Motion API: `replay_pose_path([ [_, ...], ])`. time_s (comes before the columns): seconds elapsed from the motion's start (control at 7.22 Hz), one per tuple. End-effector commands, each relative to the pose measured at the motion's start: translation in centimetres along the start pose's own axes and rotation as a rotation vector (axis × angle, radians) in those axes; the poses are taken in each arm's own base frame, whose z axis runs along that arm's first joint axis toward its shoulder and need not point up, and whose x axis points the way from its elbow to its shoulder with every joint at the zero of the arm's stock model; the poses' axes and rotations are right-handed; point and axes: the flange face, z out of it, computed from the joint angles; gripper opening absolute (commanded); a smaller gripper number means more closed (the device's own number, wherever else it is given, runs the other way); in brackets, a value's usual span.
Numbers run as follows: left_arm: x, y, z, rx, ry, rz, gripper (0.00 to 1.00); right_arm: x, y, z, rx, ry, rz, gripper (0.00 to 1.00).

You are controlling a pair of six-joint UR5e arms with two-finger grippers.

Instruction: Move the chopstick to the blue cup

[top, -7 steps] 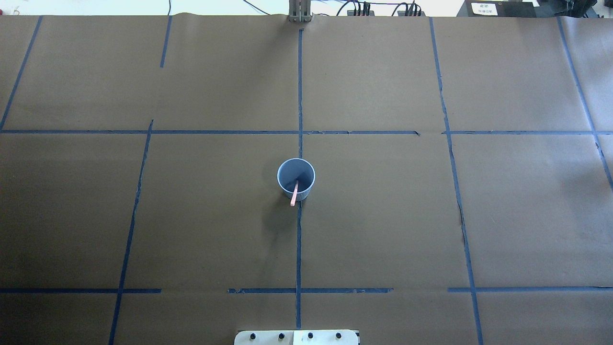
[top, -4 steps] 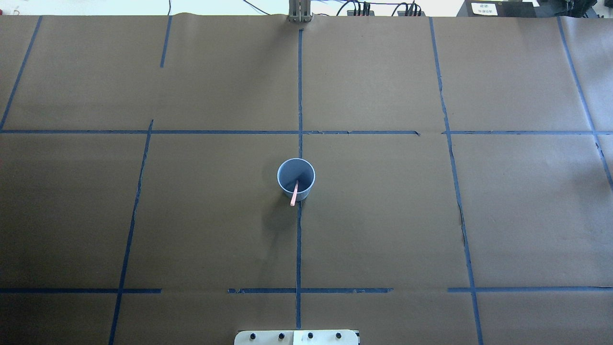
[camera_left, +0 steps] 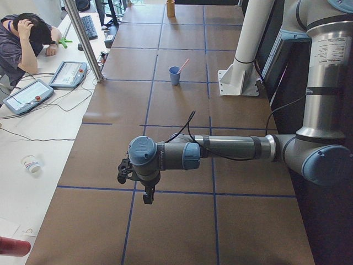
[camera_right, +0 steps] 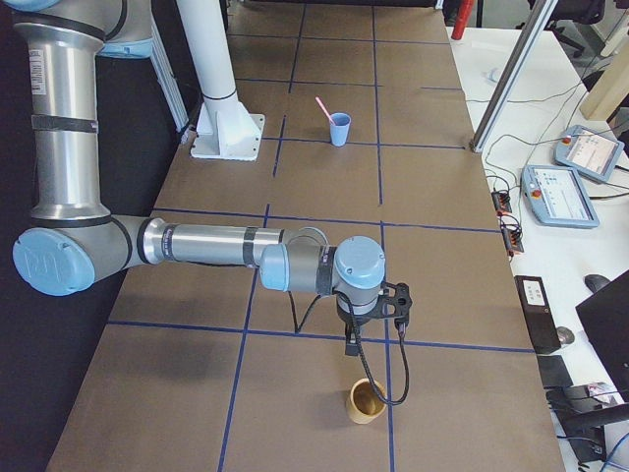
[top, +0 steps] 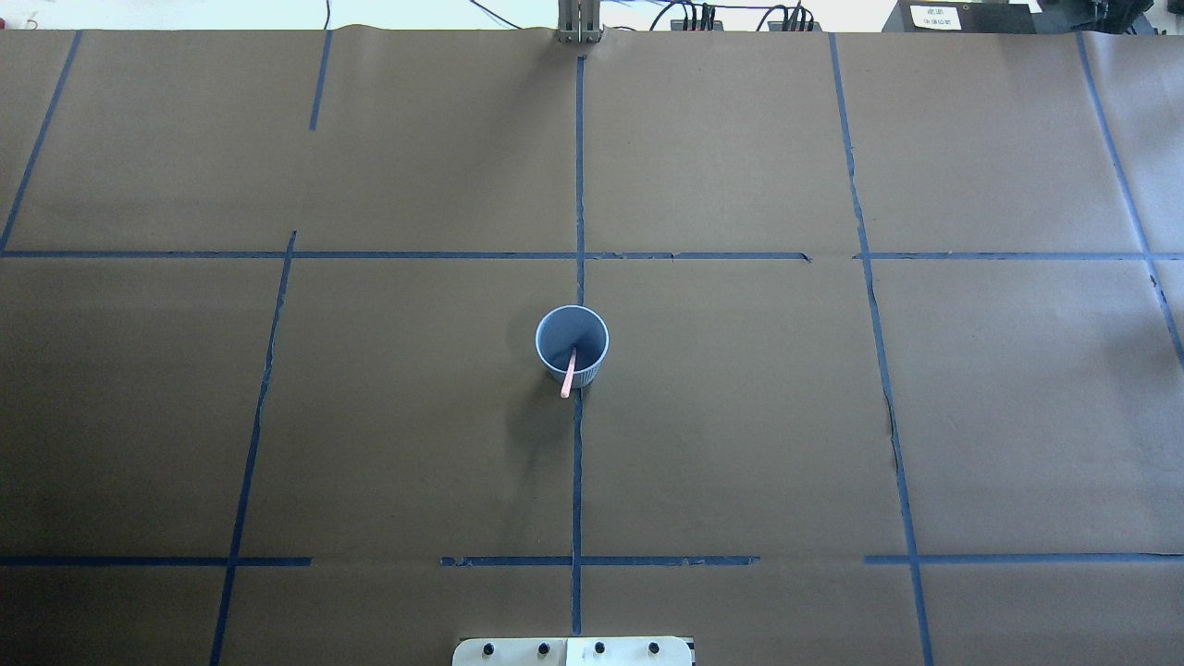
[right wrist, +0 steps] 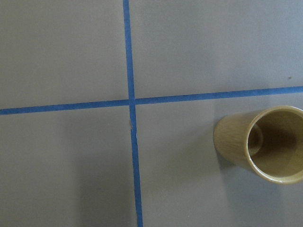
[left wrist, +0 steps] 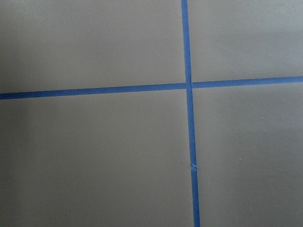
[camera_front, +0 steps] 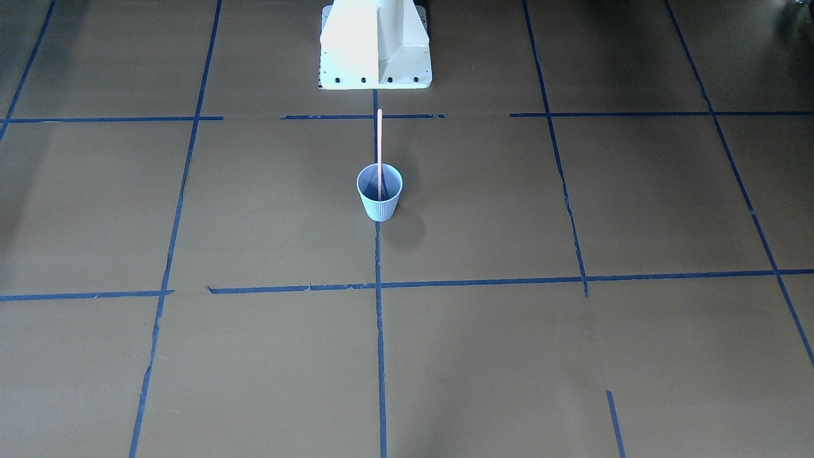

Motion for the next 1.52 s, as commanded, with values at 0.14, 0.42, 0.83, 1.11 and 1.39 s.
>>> replay_pose_path([
  [0.14,0.02,-0.04,-0.02,0.001,0.0,0.002,1.0,0.58,0.24,0.54,-0.013,0.003,-0.007,1.0],
  [0.42,0.02,-0.04,-0.02,0.001,0.0,0.003,1.0,0.4,0.4,0.48,-0.016,-0.009,-0.005,1.0],
  [0.83,0.07,-0.06,-0.07,0.002,0.0,0.005,1.0,0.01,0.31,0.92,-0.022,-0.009,-0.016,1.0],
  [1.11,0.07,-0.06,-0.07,0.002,0.0,0.005,1.0,-0.02,0.29,0.89,-0.02,-0.009,-0.018,1.0],
  [1.39,0.14,-0.07,-0.13,0.004,0.001,0.004,1.0,-0.03,0.28,0.88,-0.019,-0.009,-0.019,1.0],
])
